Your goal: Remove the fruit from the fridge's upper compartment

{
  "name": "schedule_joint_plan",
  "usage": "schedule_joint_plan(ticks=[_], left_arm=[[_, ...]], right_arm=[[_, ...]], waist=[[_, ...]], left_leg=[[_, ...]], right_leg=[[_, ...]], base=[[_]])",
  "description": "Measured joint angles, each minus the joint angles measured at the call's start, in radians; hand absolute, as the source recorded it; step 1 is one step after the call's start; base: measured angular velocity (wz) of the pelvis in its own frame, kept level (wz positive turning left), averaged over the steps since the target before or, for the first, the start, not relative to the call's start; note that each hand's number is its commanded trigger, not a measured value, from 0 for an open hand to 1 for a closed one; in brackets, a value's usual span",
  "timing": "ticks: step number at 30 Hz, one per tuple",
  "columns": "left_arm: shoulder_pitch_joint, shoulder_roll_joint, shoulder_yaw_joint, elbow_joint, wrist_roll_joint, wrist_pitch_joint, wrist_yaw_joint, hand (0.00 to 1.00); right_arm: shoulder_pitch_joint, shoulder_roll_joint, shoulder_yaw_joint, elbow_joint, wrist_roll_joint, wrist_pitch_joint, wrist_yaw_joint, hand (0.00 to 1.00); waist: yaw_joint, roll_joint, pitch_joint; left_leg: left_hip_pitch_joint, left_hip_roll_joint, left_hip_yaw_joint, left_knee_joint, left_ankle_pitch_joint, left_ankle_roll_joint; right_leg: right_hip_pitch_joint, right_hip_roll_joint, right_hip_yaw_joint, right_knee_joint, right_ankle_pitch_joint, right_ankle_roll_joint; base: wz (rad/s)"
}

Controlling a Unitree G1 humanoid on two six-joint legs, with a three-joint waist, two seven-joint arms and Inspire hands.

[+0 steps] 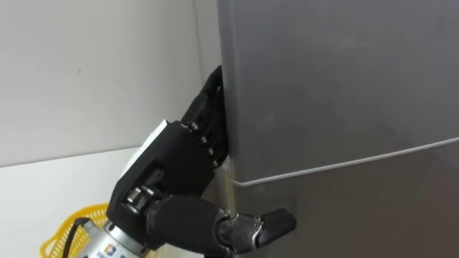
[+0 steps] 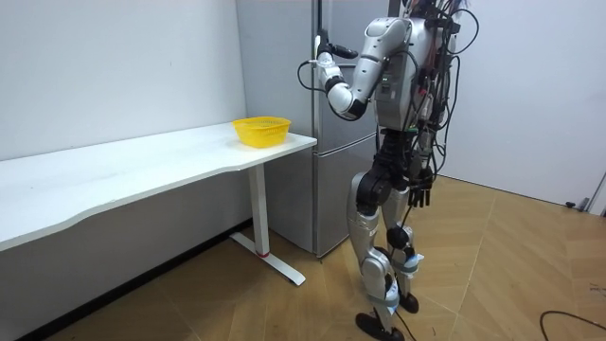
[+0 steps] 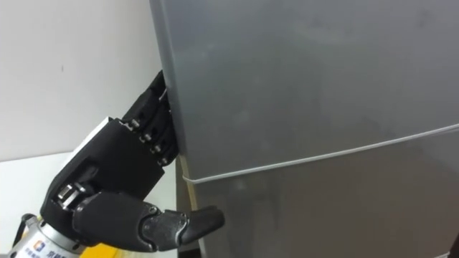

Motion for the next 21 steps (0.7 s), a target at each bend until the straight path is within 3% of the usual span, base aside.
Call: schedule_joint_plan(ticks=[3,15,16,17,21], left_arm=[[-0.001,-0.001,0.000,0.000,-0.012,0.000,0.000,0.00],[-0.002,-0.003,-0.003,0.002,-0.038,0.000,-0.002,0.02],[-0.002,-0.005,-0.004,0.001,-0.038,0.000,-0.003,0.59],[-0.003,-0.006,-0.004,0.001,-0.038,0.000,-0.003,1.00],[-0.003,-0.016,-0.004,0.001,-0.038,0.000,-0.002,1.00]], right_arm=[[0.000,-0.001,0.022,-0.004,0.000,0.000,0.000,0.00],[0.003,-0.001,0.028,-0.025,-0.035,0.002,0.010,0.00],[0.004,-0.001,0.028,-0.029,-0.036,0.001,0.011,0.00],[0.004,-0.001,0.028,-0.032,-0.038,0.002,0.012,0.00],[0.004,-0.001,0.028,-0.034,-0.038,0.001,0.028,0.00]], waist=[[0.000,0.002,0.0002],[0.000,0.003,0.0001],[-0.001,0.003,0.0003],[-0.001,0.002,0.0002],[-0.001,-0.007,0.0017]], left_leg=[[-0.005,0.002,0.021,0.001,0.000,0.000],[-0.012,0.002,0.031,0.007,0.000,0.000],[-0.012,0.002,0.031,0.007,0.000,0.000],[-0.012,0.002,0.031,0.007,0.000,0.000],[-0.012,0.003,0.032,0.007,0.000,0.000]], right_leg=[[-0.004,-0.001,0.000,0.000,0.000,0.001],[-0.001,-0.003,0.000,0.000,0.001,0.002],[-0.002,-0.003,0.001,0.000,0.001,0.002],[-0.003,-0.003,0.002,0.000,0.001,0.002],[-0.003,-0.002,0.002,0.000,0.001,0.002]], base=[[0.00],[0.00],[0.00],[0.00],[0.03]])
